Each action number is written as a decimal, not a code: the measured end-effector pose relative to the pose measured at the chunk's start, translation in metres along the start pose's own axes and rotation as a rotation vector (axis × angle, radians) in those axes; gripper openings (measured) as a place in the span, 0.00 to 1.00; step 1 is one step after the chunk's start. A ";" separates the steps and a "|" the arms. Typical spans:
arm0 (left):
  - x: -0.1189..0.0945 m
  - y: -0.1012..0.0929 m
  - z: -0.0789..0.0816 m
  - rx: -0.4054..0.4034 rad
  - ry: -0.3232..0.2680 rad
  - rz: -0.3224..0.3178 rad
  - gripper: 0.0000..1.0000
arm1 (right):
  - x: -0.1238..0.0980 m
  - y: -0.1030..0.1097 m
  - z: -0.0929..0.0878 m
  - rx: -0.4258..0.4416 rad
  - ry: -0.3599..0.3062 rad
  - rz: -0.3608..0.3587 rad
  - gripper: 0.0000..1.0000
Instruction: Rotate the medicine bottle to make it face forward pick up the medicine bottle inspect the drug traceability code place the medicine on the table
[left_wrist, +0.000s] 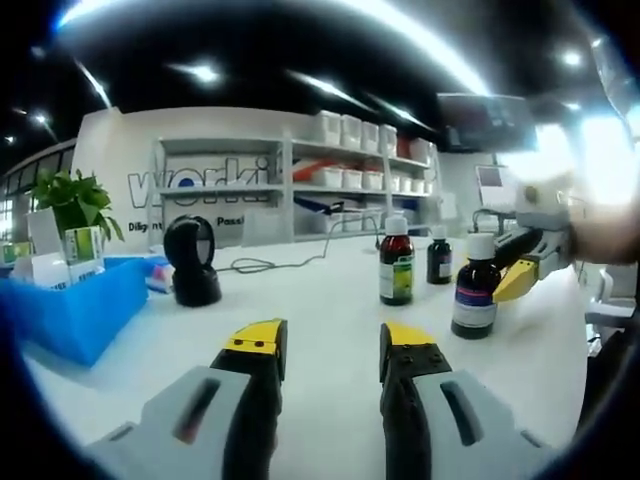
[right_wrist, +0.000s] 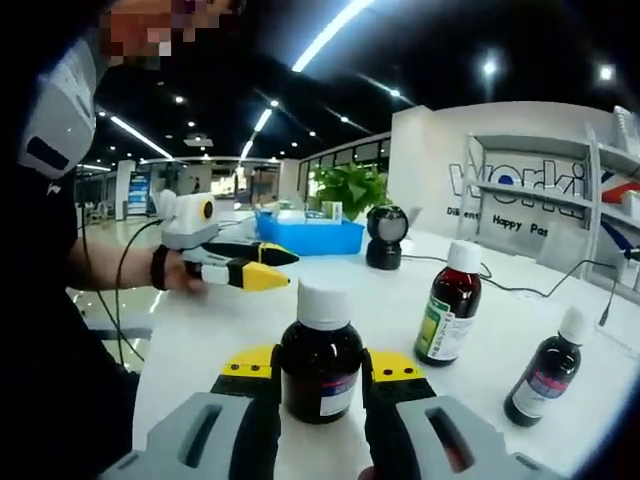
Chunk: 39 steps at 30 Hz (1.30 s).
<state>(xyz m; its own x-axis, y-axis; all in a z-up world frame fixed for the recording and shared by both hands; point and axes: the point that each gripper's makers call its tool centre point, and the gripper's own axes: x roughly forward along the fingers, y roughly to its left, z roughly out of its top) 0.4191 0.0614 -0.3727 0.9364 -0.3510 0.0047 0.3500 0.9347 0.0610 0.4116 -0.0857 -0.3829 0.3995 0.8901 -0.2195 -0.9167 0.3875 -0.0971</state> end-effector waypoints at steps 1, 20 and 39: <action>0.000 0.000 0.000 0.002 0.001 -0.001 0.28 | 0.000 0.001 0.000 -0.003 -0.005 -0.020 0.27; 0.000 -0.002 -0.001 0.011 0.007 -0.006 0.28 | -0.004 -0.003 0.000 0.078 -0.060 -0.426 0.27; 0.001 -0.002 -0.003 0.013 0.014 -0.003 0.28 | -0.006 -0.003 -0.006 0.029 -0.018 -0.489 0.29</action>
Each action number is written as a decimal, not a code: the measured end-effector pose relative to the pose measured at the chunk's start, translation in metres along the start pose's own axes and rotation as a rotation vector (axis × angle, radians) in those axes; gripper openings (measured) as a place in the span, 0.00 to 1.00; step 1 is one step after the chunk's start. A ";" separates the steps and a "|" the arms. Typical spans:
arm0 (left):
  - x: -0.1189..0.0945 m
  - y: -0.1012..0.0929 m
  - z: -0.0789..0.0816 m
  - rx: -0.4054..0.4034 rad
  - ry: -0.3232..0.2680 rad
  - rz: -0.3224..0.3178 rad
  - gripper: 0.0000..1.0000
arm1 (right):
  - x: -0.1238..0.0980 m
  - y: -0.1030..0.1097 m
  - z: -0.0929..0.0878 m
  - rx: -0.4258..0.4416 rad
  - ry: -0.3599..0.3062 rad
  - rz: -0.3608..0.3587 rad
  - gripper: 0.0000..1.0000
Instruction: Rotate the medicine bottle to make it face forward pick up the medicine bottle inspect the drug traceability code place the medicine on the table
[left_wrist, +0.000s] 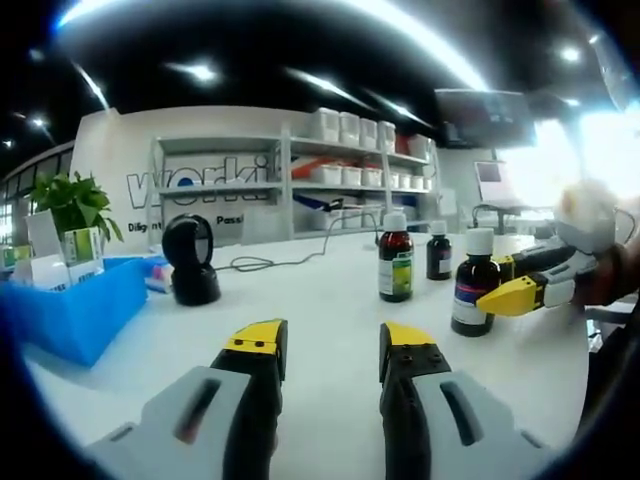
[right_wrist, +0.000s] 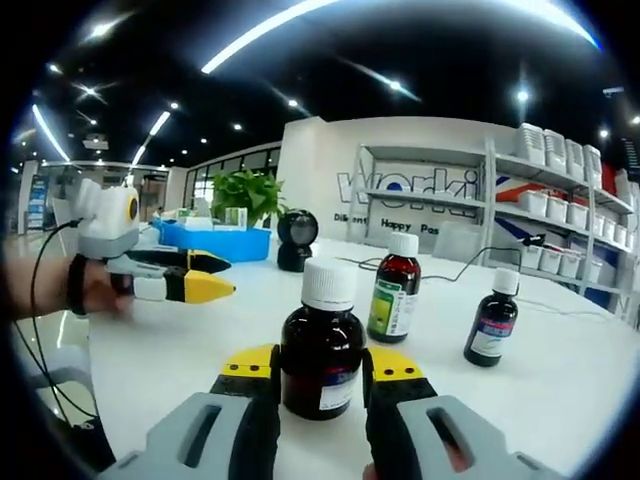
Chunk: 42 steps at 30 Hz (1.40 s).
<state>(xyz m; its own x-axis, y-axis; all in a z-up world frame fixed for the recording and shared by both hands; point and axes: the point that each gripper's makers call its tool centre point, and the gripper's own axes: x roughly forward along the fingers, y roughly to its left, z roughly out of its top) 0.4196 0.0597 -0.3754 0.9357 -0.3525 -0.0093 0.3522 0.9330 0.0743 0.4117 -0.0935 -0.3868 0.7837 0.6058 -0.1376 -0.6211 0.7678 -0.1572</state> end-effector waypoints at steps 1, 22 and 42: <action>0.000 0.000 0.000 0.001 0.001 -0.001 0.27 | -0.001 0.000 0.003 0.010 -0.016 0.008 0.30; -0.001 -0.001 0.001 0.003 -0.008 -0.005 0.27 | -0.003 0.004 0.013 -0.057 -0.052 0.503 0.38; -0.001 -0.002 0.002 -0.004 -0.011 -0.013 0.27 | 0.007 0.002 0.008 -0.017 0.000 0.838 0.29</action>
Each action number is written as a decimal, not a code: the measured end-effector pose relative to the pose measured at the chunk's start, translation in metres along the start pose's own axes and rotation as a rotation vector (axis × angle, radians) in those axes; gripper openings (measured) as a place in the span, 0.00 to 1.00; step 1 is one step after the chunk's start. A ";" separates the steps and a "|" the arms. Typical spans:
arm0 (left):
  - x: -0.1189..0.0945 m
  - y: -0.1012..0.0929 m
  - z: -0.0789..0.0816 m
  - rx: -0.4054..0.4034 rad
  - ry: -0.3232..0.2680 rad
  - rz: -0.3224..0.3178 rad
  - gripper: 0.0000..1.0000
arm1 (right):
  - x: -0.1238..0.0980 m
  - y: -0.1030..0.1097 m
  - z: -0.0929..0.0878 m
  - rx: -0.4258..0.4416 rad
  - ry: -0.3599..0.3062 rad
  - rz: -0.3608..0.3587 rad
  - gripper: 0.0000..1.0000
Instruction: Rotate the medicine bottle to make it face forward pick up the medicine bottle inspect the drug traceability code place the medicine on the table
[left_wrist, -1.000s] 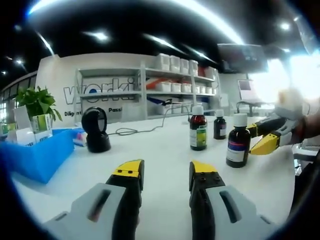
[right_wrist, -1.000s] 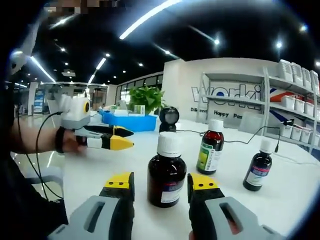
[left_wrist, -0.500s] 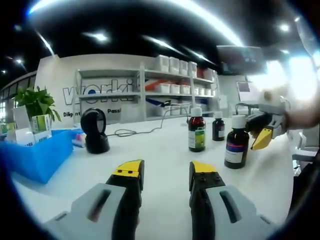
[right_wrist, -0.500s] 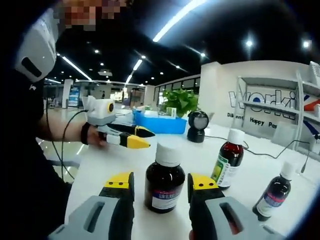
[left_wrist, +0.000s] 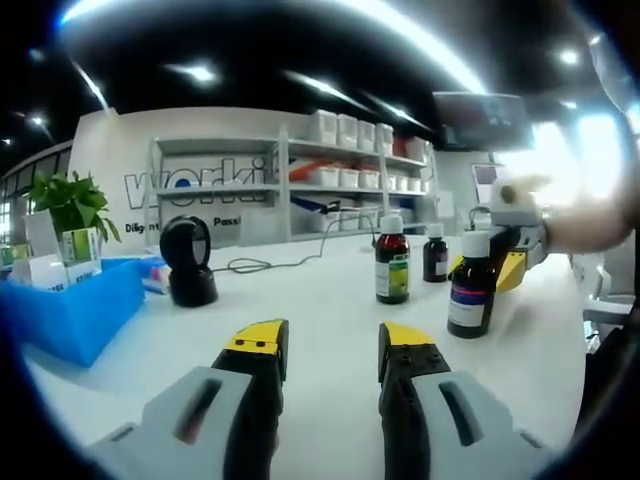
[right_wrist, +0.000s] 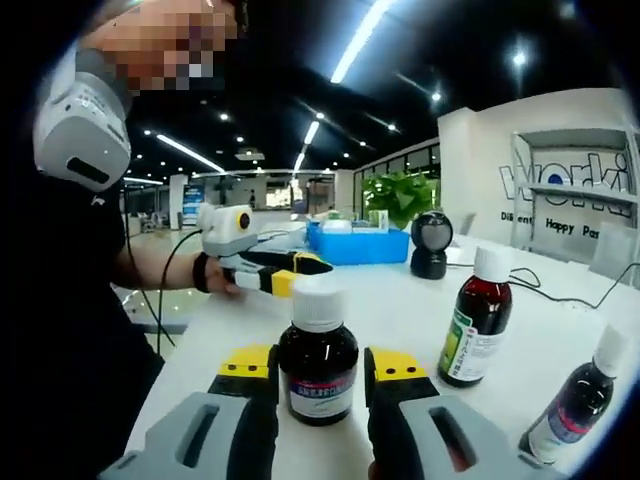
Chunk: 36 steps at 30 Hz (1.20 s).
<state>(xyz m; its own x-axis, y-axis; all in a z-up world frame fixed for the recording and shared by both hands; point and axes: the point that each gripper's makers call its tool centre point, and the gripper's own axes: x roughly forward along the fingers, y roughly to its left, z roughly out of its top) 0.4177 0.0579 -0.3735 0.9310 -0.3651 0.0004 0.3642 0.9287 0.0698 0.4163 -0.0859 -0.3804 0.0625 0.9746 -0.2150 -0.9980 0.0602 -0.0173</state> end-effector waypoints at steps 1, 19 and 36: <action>0.000 0.000 0.000 0.000 0.001 -0.001 0.27 | -0.001 0.001 -0.001 0.003 0.001 0.010 0.27; 0.000 -0.001 -0.001 0.003 0.005 -0.002 0.27 | -0.002 -0.001 -0.002 0.018 -0.014 -0.197 0.27; 0.000 -0.002 0.000 0.005 0.002 -0.006 0.27 | -0.004 0.000 -0.001 0.071 -0.016 -0.464 0.26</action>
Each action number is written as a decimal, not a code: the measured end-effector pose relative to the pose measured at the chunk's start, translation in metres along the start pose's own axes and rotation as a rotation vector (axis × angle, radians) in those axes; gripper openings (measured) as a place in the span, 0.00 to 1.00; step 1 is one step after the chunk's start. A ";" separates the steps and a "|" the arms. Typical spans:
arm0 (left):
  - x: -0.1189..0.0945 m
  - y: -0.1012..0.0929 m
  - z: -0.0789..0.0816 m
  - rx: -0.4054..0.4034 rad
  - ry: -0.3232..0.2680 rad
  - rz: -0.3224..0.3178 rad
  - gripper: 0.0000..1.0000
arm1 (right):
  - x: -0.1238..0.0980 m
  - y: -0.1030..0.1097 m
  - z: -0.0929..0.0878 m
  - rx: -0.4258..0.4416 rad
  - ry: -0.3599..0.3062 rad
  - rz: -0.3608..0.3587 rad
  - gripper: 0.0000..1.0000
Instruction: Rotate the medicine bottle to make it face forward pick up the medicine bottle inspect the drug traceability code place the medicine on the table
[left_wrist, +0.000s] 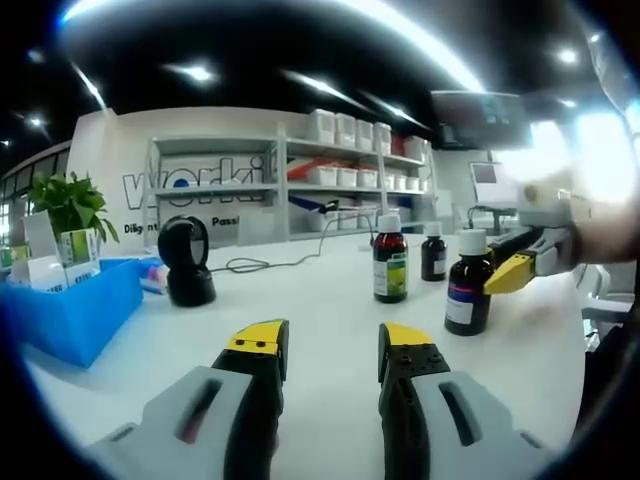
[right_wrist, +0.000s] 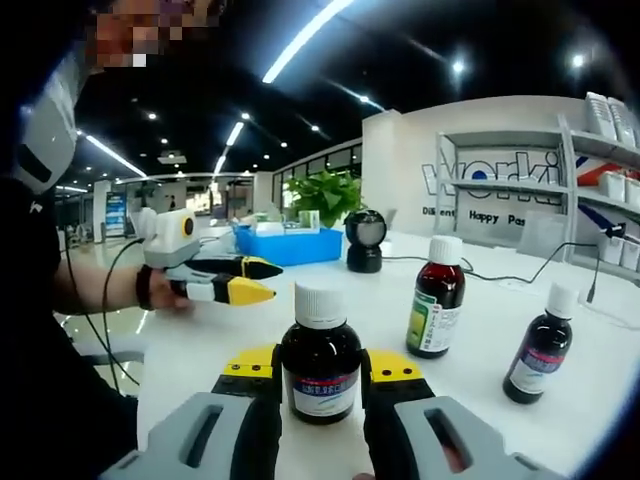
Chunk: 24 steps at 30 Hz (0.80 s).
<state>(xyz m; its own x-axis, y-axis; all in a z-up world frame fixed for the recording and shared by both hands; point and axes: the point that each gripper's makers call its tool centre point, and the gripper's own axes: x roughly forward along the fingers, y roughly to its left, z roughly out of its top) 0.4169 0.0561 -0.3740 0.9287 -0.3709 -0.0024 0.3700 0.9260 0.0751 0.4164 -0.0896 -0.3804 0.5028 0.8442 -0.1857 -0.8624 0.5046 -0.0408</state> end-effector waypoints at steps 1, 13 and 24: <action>0.000 0.000 0.000 0.000 0.001 -0.001 0.27 | 0.000 0.000 0.000 -0.001 -0.003 -0.024 0.26; 0.000 0.000 0.001 -0.002 -0.006 -0.004 0.27 | -0.005 0.003 0.000 0.035 -0.025 -0.227 0.26; -0.001 0.002 0.001 -0.004 -0.009 0.011 0.27 | -0.006 0.003 -0.001 0.037 -0.044 -0.360 0.26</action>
<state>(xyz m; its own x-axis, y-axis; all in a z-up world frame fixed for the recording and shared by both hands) 0.4170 0.0582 -0.3727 0.9324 -0.3614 0.0075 0.3600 0.9303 0.0711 0.4107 -0.0934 -0.3800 0.7765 0.6180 -0.1232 -0.6274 0.7763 -0.0604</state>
